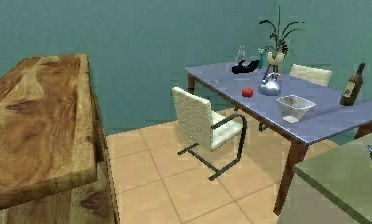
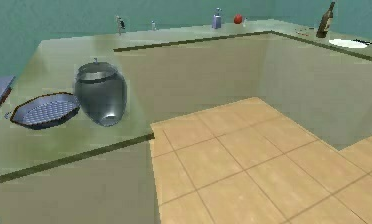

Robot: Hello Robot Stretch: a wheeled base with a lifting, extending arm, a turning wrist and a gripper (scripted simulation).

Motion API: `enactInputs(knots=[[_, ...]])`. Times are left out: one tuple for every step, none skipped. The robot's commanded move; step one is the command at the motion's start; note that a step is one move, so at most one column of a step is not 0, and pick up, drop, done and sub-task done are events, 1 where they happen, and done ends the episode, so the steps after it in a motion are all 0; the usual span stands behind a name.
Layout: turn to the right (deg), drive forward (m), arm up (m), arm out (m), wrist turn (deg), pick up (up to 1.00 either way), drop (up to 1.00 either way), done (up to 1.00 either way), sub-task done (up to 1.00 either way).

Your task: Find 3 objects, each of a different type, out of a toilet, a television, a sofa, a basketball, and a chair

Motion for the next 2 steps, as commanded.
enactInputs(knots=[[0.0,0.00,0.00,0.00,0.0,0.00,0.00,0.00,1.00],[-45.0,0.00,0.00,0.00,0.0,0.00,0.00,0.00,0.00]])
